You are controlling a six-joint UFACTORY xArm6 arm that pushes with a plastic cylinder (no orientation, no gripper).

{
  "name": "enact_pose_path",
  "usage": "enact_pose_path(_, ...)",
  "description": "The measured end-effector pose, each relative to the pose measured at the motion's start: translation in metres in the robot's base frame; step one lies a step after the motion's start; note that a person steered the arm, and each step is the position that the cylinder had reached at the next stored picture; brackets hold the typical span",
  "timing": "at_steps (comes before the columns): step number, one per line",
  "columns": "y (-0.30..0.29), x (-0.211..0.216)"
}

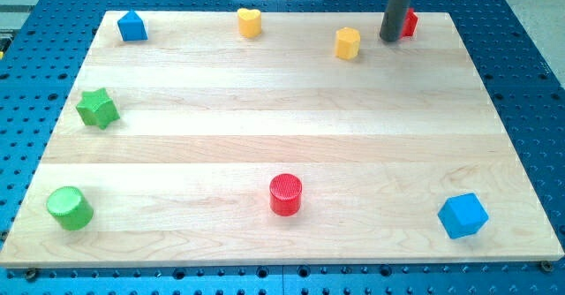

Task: Put the hexagon to the bottom left of the red star

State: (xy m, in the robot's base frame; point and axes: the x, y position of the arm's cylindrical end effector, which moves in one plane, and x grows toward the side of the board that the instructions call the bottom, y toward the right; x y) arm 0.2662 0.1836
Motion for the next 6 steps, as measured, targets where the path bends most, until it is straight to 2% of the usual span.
enact_pose_path(1, -0.063, 0.056)
enact_pose_path(2, -0.126, 0.041)
enact_pose_path(5, -0.054, 0.024)
enact_pose_path(6, -0.078, 0.025)
